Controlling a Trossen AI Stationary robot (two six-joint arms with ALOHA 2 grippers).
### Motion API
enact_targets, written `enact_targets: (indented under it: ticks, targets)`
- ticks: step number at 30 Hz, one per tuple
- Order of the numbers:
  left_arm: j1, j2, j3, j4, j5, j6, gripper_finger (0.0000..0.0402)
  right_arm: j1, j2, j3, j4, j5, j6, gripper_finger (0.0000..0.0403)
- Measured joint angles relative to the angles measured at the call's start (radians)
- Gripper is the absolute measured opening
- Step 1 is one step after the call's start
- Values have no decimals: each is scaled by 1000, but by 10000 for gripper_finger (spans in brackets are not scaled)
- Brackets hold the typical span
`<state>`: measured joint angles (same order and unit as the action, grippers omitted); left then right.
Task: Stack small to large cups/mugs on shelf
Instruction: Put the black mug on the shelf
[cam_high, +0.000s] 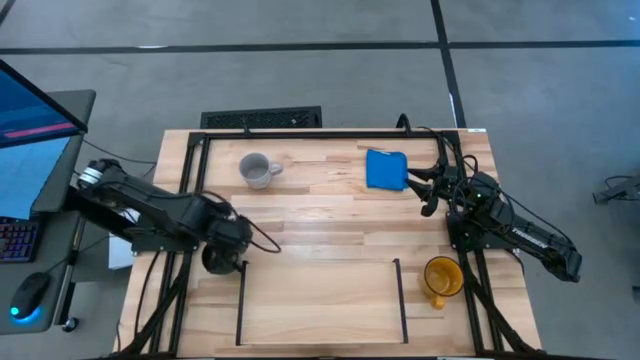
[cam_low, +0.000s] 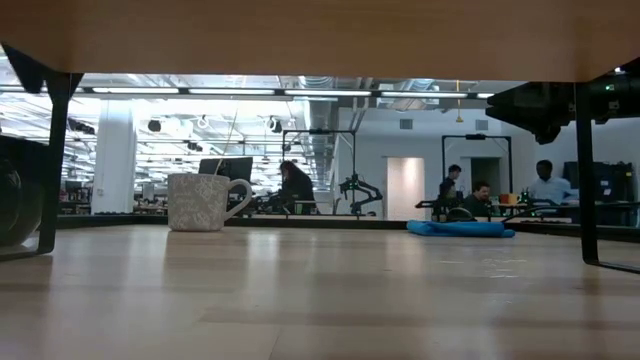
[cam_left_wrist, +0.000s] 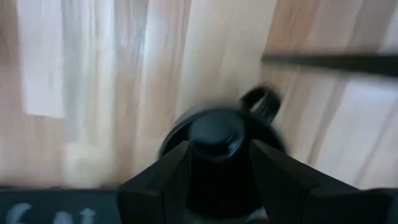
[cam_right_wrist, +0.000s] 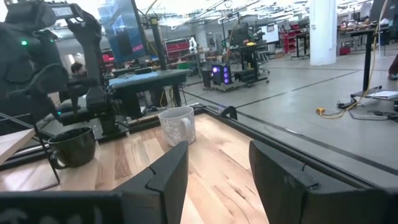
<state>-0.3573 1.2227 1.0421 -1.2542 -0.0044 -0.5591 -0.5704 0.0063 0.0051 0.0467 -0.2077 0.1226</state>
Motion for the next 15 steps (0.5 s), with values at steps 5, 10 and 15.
enact_targets:
  ticks: [5, 10, 15]
  targets:
    - [0, -94, -34, 78, -15, -170, 157, 0, 0, 0, -1, 10, 0, 193]
    - [-25, -116, -34, 70, -34, -85, 157, -1, 0, 0, -2, 75, 0, 193]
    - [-47, -94, -34, 67, -80, 19, 157, -1, 0, 0, -3, 86, 0, 192]
